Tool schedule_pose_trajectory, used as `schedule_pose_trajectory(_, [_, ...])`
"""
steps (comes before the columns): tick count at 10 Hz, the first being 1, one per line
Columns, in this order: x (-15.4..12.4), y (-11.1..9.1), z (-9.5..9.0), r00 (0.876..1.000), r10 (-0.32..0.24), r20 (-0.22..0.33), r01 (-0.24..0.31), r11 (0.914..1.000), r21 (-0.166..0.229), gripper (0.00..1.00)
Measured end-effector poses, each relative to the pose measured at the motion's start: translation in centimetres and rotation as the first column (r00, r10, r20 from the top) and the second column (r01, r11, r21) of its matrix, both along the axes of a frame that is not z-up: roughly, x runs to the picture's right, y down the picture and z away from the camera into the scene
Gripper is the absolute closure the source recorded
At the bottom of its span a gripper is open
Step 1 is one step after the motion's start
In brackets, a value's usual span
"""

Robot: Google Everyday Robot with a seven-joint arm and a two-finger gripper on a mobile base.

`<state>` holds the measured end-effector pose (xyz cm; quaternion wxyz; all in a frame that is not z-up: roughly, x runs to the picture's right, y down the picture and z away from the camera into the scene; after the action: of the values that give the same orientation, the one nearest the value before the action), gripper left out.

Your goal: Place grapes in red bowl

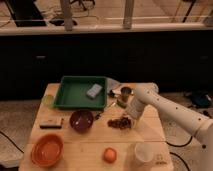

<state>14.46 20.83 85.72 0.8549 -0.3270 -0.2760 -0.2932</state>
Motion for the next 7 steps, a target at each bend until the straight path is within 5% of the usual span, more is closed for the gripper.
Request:
schedule_pose_trajectory(5, [0.11, 0.20, -0.06, 1.000, 0.002, -0.007, -0.002, 1.0000, 0.002, 0.91])
schedule_pose_trajectory(7, [0.05, 0.24, 0.10, 1.000, 0.011, -0.015, -0.010, 0.9999, 0.012, 1.00])
